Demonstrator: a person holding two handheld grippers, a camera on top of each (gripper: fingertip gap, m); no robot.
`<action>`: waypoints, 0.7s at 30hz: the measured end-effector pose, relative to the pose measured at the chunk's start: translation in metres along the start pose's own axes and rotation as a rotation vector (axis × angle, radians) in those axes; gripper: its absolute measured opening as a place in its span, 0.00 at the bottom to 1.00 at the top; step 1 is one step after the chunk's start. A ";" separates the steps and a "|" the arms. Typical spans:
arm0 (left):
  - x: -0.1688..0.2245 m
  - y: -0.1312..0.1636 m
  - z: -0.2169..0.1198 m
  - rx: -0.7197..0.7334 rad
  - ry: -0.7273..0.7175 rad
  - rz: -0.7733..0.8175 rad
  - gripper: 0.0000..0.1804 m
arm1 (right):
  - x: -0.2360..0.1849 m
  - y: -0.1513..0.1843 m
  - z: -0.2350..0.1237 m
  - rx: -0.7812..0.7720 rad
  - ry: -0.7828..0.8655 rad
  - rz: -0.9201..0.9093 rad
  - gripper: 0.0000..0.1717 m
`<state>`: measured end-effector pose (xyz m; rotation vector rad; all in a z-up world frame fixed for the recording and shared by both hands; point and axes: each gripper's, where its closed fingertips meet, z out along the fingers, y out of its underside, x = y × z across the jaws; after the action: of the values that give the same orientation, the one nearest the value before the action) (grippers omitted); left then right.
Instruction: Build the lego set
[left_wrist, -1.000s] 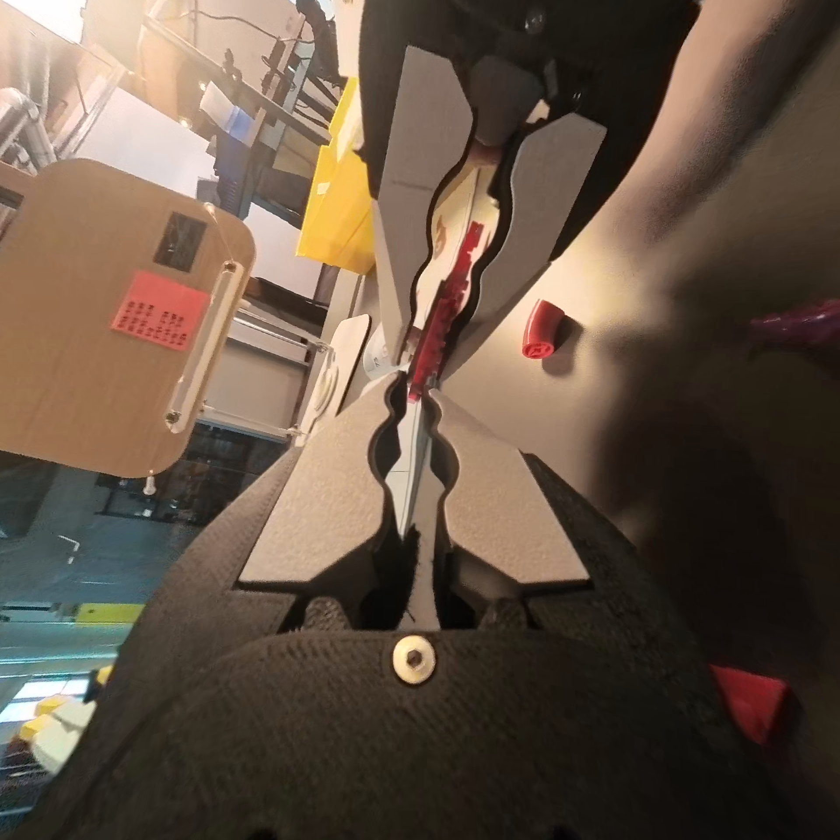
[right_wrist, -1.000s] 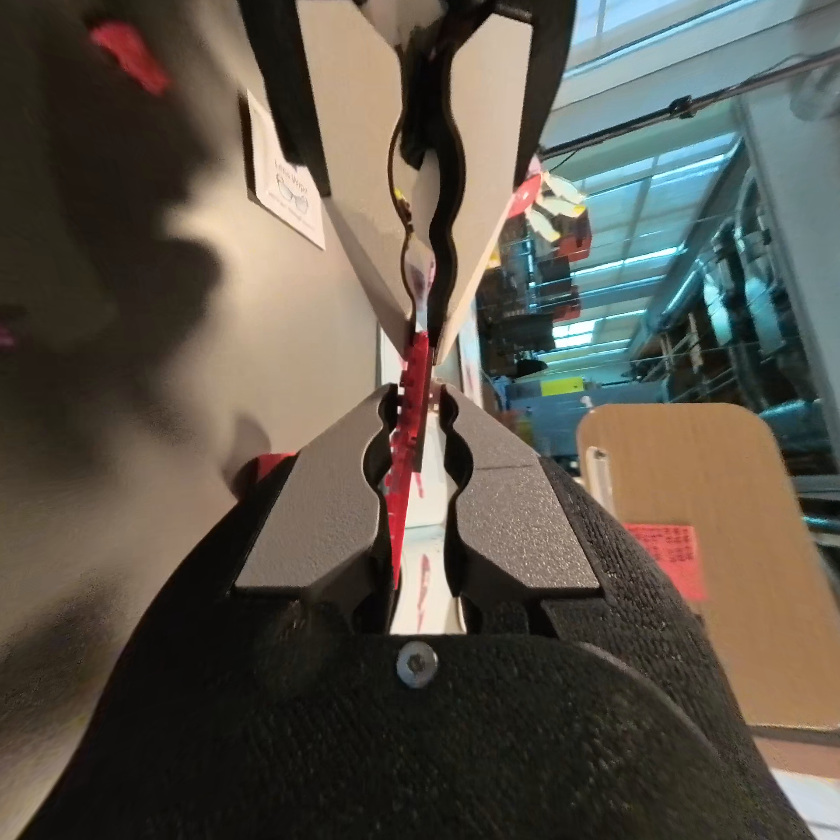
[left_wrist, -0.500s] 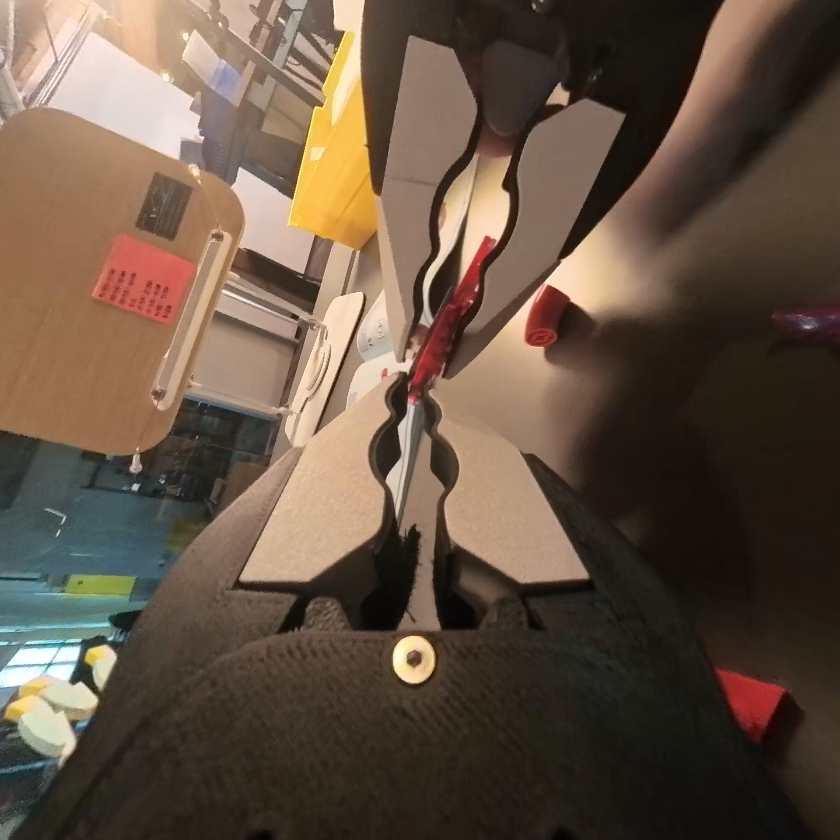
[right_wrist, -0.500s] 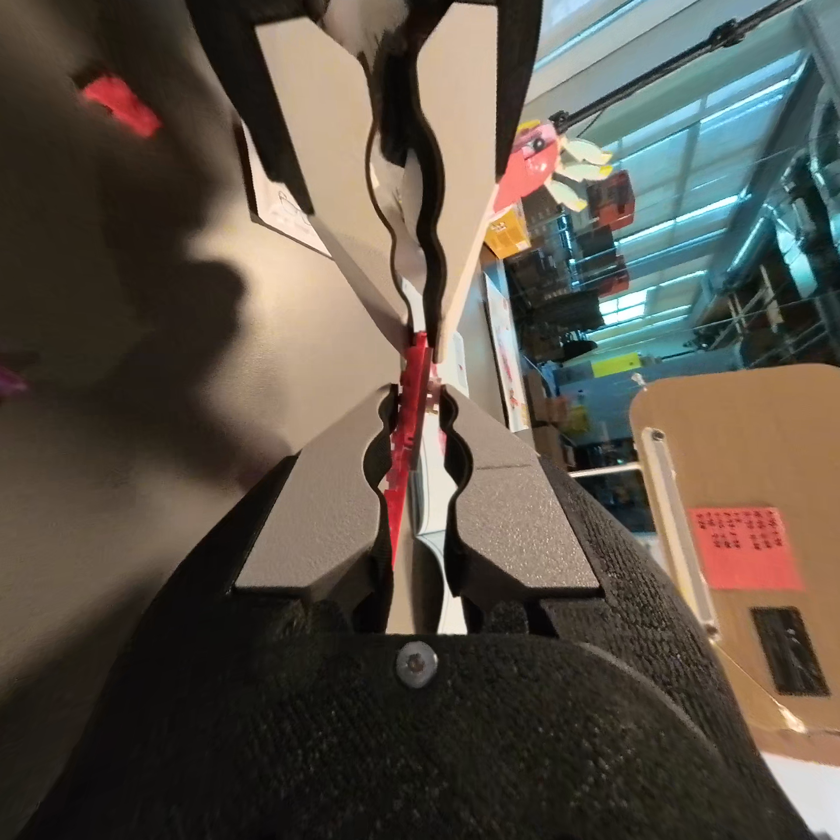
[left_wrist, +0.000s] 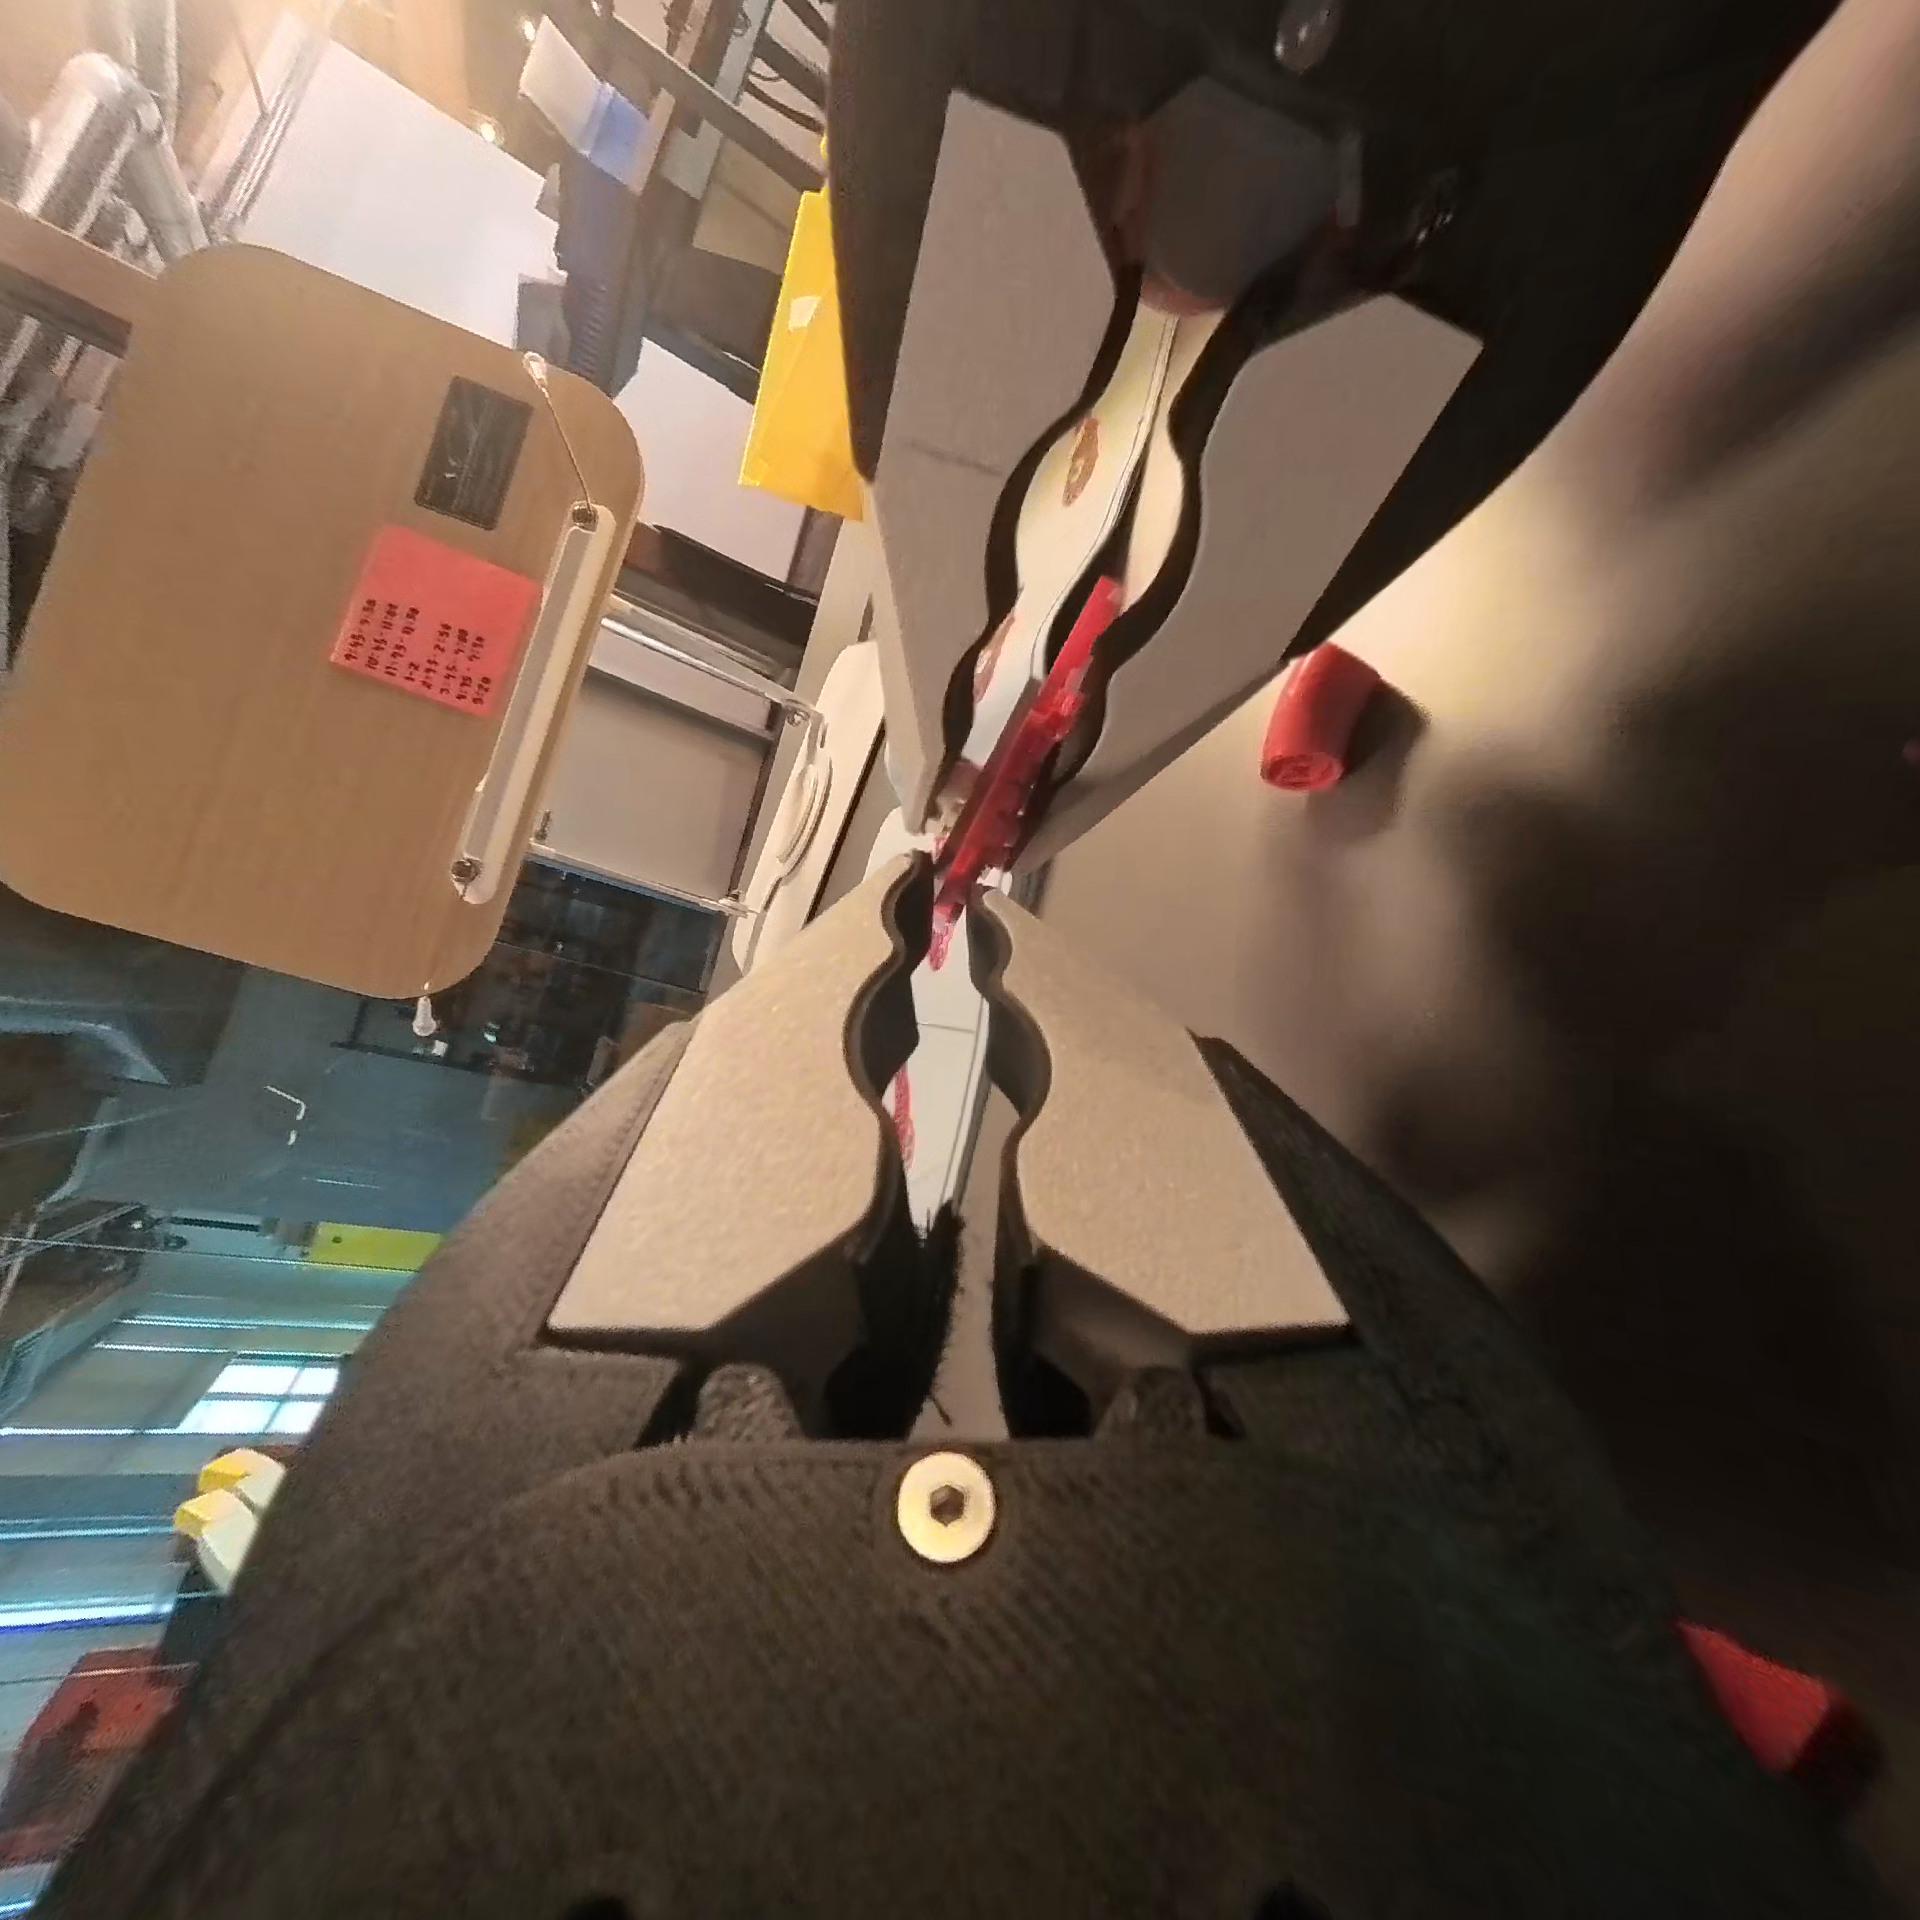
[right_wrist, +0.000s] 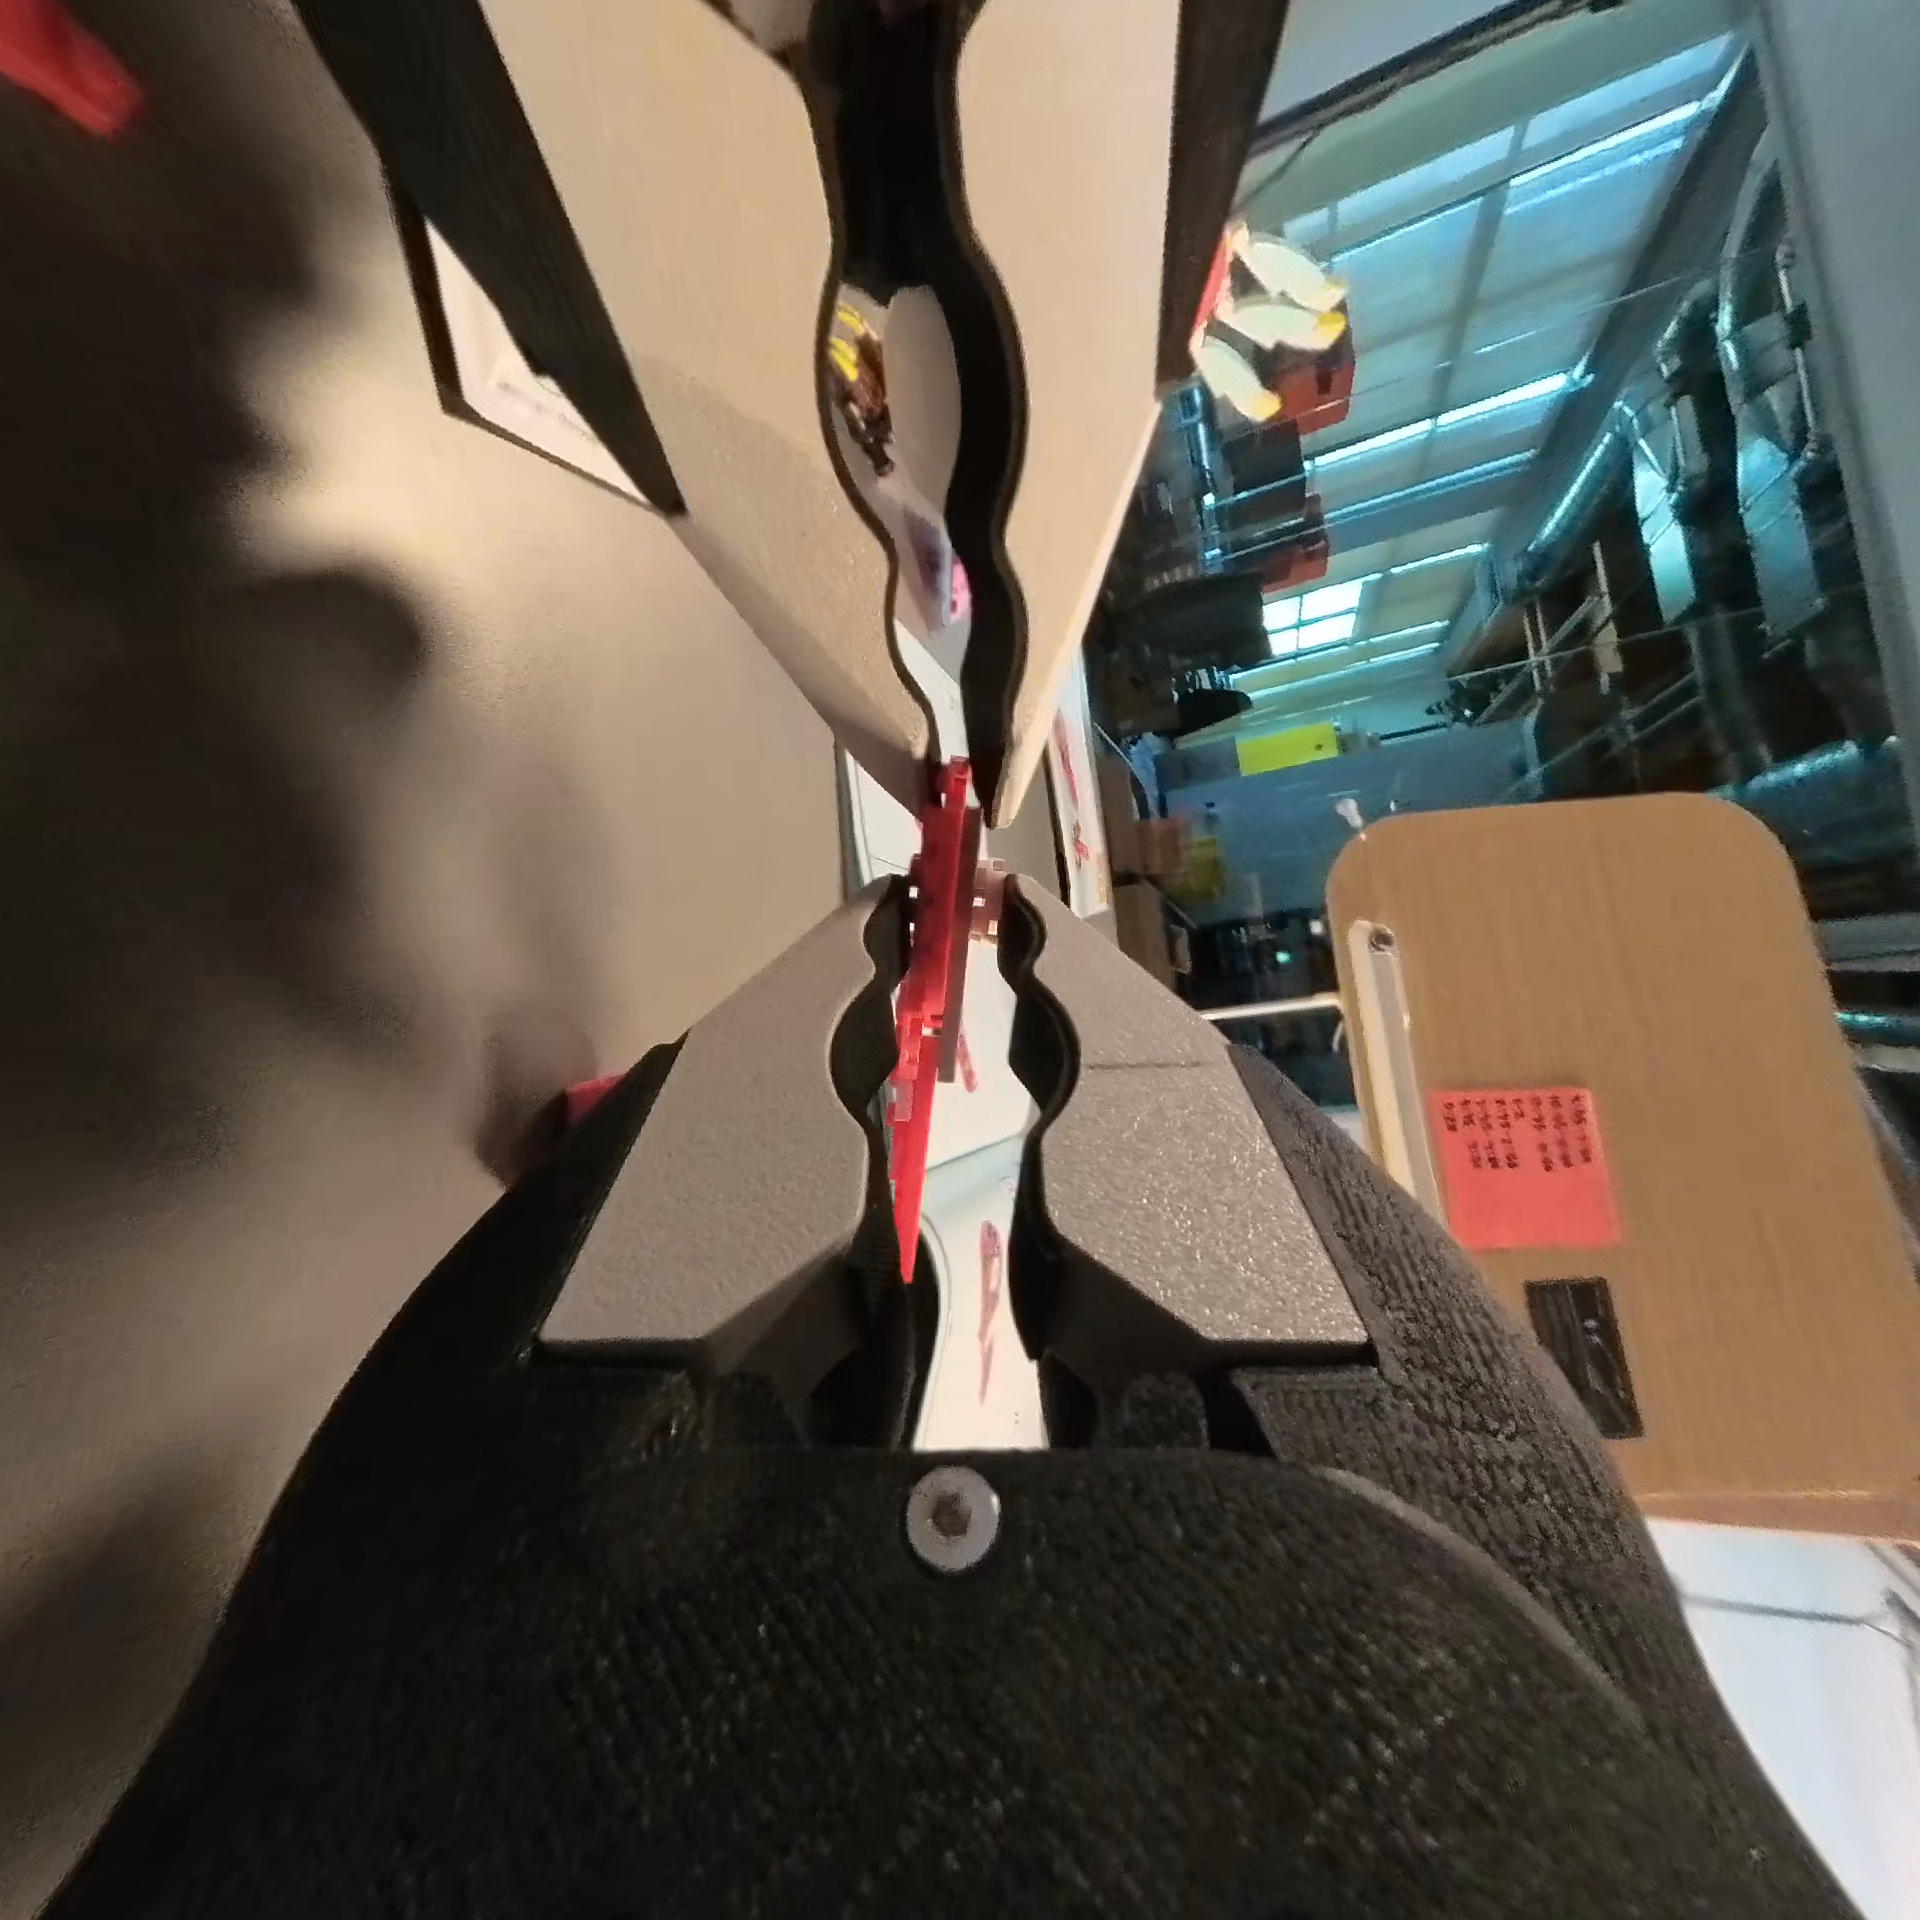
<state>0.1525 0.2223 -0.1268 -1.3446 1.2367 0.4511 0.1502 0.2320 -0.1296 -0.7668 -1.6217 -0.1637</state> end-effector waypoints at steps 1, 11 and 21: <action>0.000 0.000 0.000 -0.003 -0.005 0.010 0.02 | 0.000 0.000 0.001 -0.008 0.003 0.005 0.08; -0.002 -0.005 -0.001 0.021 -0.014 0.006 0.03 | 0.005 -0.002 -0.001 0.009 0.071 -0.110 0.08; -0.003 -0.011 -0.003 0.088 0.038 -0.125 0.04 | 0.010 -0.007 -0.006 0.066 0.123 -0.204 0.08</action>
<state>0.1591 0.2175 -0.1187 -1.3519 1.1818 0.2813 0.1513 0.2272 -0.1172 -0.5301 -1.5780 -0.2966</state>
